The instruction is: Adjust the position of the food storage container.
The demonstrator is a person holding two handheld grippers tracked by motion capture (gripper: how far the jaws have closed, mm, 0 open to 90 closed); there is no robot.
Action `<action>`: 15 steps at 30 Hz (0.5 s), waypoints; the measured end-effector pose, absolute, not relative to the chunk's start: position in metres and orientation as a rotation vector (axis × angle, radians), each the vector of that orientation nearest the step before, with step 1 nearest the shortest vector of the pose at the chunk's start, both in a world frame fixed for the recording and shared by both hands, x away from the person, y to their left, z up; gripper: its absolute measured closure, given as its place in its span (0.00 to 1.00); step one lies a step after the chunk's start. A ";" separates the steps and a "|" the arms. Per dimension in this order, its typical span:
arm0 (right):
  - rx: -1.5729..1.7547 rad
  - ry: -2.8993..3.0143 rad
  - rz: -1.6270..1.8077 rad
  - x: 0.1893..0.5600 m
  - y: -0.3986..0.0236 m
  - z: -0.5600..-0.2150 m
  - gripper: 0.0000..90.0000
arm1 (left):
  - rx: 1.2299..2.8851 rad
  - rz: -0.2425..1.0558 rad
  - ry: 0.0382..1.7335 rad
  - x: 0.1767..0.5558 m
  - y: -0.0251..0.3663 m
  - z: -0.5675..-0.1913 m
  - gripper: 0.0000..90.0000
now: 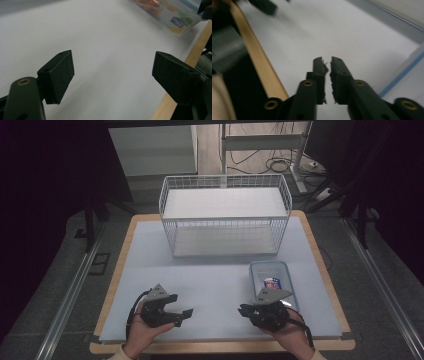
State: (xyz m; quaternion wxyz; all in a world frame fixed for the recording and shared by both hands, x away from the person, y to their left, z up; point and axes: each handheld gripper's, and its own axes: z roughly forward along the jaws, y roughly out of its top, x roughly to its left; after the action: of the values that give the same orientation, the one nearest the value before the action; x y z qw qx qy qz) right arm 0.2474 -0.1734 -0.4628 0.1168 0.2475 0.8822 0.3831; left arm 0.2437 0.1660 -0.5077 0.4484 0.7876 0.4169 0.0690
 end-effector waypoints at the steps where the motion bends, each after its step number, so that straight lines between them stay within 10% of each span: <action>1: 0.725 2.583 1.122 0.247 -0.173 -0.463 0.95 | 1.948 0.170 1.034 0.244 0.166 -0.508 0.20; 15: 0.684 2.606 0.859 0.236 -0.178 -0.471 1.00 | 1.951 0.173 1.042 0.244 0.167 -0.509 0.20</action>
State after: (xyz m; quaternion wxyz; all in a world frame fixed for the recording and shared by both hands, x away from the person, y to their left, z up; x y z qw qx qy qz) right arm 0.2364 -0.1776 -0.4714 0.1564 0.2391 0.9102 0.3000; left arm 0.2445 0.1674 -0.5091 0.4452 0.7874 0.4206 0.0699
